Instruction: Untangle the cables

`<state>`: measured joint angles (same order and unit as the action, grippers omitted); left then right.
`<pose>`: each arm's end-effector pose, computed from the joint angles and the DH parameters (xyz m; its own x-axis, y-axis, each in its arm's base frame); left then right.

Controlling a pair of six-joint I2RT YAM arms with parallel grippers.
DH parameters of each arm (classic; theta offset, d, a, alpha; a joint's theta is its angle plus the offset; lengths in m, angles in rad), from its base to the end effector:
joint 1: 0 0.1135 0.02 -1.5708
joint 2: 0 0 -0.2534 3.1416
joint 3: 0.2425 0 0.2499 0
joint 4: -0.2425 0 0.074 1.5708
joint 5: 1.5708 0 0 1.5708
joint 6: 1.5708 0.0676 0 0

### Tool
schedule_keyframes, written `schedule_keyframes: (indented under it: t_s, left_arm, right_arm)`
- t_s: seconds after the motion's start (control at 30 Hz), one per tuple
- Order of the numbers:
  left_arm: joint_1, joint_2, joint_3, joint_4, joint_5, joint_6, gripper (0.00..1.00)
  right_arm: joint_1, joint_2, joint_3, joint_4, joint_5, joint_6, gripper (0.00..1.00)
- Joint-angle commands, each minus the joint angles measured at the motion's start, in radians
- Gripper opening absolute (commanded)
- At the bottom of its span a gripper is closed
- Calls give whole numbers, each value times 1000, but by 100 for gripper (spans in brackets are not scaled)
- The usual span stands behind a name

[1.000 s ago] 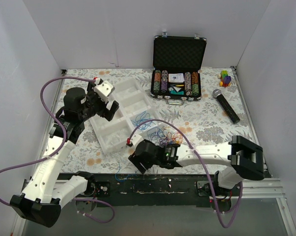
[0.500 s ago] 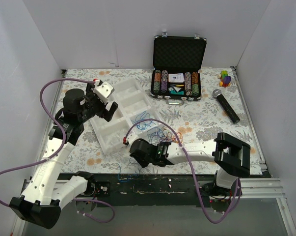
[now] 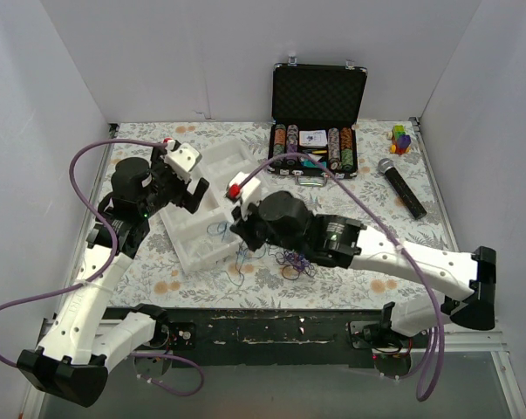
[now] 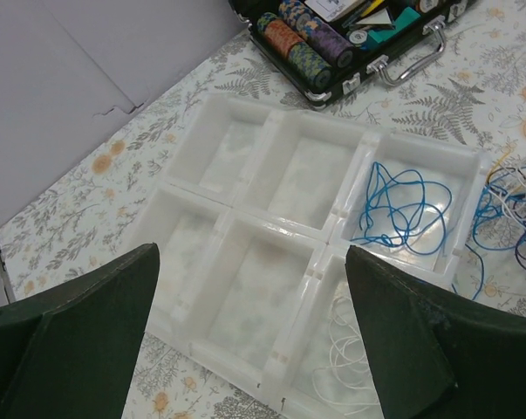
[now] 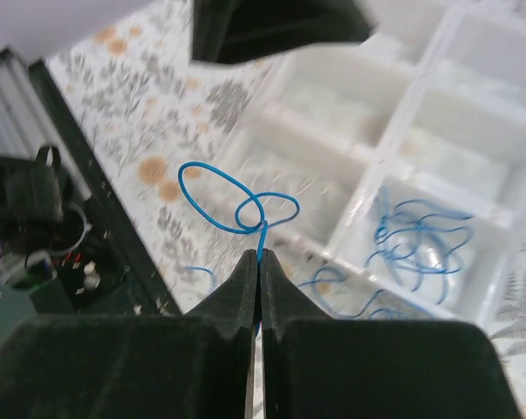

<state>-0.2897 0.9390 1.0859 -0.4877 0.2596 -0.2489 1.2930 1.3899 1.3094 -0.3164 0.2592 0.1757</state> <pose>0.2182 -0.0831 0.3663 -0.4356 -0.1186 -0.8923 0.4134 0.8542 -0.3153 0.1125 0.3314 0.3492 -0.2555 -0.2799 -0.9254 -0.8329 0.5498 0.0637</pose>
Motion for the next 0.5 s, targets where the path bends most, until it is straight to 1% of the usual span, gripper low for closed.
schedule_keyframes:
  t_s: [0.0,0.1,0.17,0.23,0.33,0.4,0.47]
  left_arm:
    - [6,-8,11,78,-108,-72,87]
    - [6,-23,17,96,-105,-93,87]
    - [6,-34,20,101,-94,-99,87]
    - [6,-37,26,104,-103,-107,87]
    - [4,-46,25,123,-140,-125,87]
    - [4,-63,13,165,-187,-168,93]
    - [6,-75,6,166,-169,-194,98]
  right_arm:
    - [-124,-51,80,-17,60,-111,1]
    - [-210,-43,106,19,37,-148,1]
    - [-247,-23,119,49,35,-173,1]
    - [-274,10,129,79,34,-232,1]
    - [-325,61,143,109,28,-232,1]
    - [-349,89,139,134,23,-229,1]
    - [-368,110,125,163,20,-229,1]
